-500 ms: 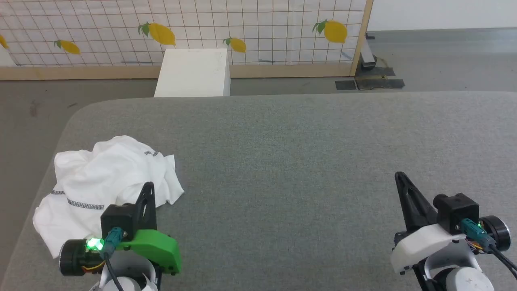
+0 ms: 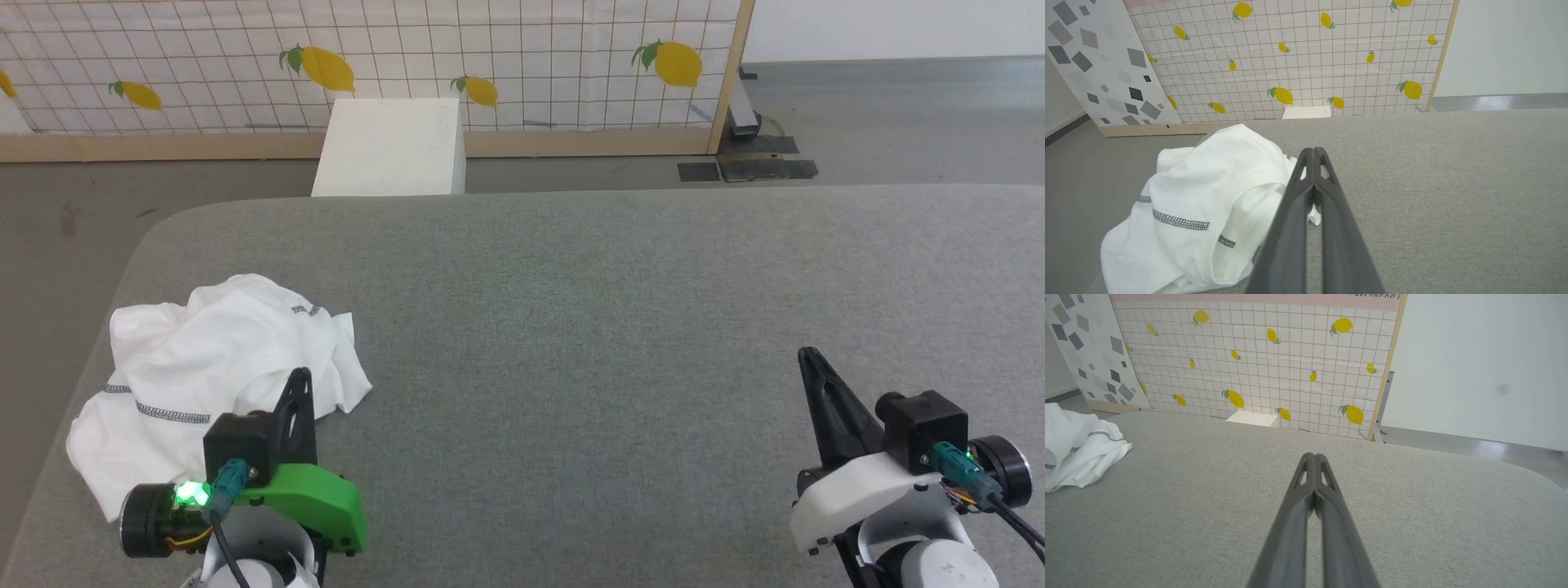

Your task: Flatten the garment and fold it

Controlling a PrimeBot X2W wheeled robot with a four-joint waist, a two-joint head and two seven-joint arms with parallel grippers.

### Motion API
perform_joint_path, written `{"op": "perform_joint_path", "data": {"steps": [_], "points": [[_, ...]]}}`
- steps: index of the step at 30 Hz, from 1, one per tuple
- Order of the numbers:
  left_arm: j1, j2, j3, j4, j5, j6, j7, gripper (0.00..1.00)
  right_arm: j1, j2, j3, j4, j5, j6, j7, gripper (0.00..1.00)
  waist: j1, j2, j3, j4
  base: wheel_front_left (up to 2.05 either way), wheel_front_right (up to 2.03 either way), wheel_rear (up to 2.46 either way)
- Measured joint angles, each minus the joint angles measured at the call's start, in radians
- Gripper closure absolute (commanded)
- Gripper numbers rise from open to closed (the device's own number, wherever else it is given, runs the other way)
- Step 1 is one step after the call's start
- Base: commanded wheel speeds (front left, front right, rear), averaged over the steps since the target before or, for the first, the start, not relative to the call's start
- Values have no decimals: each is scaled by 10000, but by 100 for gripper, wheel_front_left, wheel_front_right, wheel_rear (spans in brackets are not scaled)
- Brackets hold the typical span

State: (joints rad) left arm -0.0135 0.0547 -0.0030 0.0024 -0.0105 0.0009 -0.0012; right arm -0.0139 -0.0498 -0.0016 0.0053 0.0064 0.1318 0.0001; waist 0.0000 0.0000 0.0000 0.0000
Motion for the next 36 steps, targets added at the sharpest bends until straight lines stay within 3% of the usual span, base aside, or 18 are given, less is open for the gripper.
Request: {"op": "perform_joint_path", "data": {"steps": [1, 36], "points": [[-2, 0, -4, 2, -6, 0, -2, 0, -1, 0, -2, 4, 4, 0, 0, 0, 0, 0, 0, 0, 0, 0, 0], [-6, 2, -433, 259, -384, 307, -593, 0, 128, 0, -224, 487, 654, 0, -558, 0, 0, 0, -5, 99, 0, 0, 0]]}}
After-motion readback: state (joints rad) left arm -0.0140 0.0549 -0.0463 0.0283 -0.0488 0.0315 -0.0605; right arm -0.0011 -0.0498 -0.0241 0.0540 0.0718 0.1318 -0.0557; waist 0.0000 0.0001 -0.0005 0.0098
